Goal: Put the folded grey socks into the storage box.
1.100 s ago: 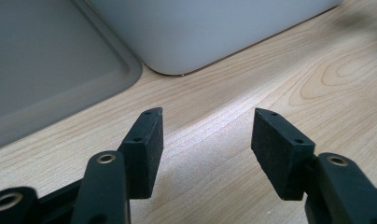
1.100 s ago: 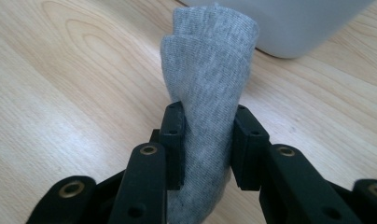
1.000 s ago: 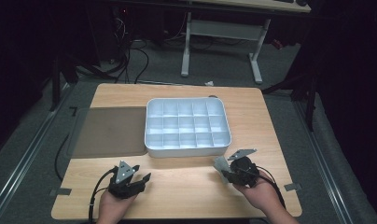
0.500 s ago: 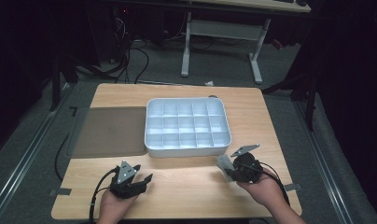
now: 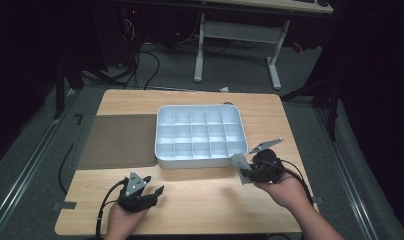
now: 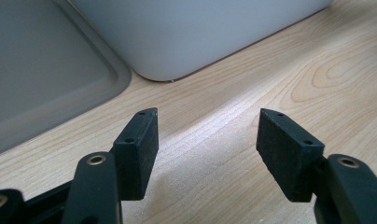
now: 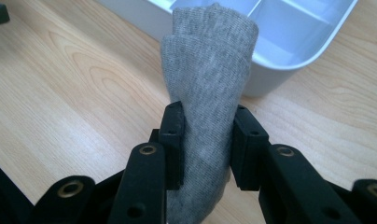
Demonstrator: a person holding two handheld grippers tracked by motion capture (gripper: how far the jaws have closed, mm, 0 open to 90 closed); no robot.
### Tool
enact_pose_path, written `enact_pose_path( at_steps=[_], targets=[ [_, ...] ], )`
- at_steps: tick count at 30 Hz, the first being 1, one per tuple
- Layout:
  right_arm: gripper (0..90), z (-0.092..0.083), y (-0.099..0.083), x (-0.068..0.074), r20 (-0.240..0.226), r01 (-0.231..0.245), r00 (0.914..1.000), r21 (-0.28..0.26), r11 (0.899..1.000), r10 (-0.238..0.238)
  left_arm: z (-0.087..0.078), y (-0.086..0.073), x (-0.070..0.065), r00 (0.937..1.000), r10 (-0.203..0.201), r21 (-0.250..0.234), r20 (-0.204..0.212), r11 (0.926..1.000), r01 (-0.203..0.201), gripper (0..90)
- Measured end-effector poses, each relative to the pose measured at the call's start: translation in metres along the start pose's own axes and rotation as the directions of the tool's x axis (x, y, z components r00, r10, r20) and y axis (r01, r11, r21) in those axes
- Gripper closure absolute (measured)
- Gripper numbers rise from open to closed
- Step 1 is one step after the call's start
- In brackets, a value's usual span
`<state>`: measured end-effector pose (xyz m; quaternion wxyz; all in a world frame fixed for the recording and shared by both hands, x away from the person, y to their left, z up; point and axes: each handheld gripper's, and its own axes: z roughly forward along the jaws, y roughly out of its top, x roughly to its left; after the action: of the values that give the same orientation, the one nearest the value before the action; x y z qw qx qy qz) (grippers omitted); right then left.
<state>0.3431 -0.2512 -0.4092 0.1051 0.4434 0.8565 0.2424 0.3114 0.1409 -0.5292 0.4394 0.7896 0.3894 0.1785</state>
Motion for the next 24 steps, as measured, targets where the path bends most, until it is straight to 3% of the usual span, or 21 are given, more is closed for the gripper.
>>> enact_pose_path(
  at_steps=[8, 24],
  targets=[
    [70.6, -0.005, 0.025, -0.006, 0.018, 0.012, 0.9998, 0.007, 1.0, -0.013, 0.0, 0.0, -0.001, 1.0, -0.001, 0.002, 0.0, 1.0, 0.001, 38.6],
    [70.5, 0.006, 0.064, -0.023, 0.067, 0.0, 0.9978, 0.079, 0.997, -0.006, 0.0, 0.002, 0.001, 1.0, 0.001, -0.007, 0.003, 1.0, -0.001, 36.4]
  ],
)
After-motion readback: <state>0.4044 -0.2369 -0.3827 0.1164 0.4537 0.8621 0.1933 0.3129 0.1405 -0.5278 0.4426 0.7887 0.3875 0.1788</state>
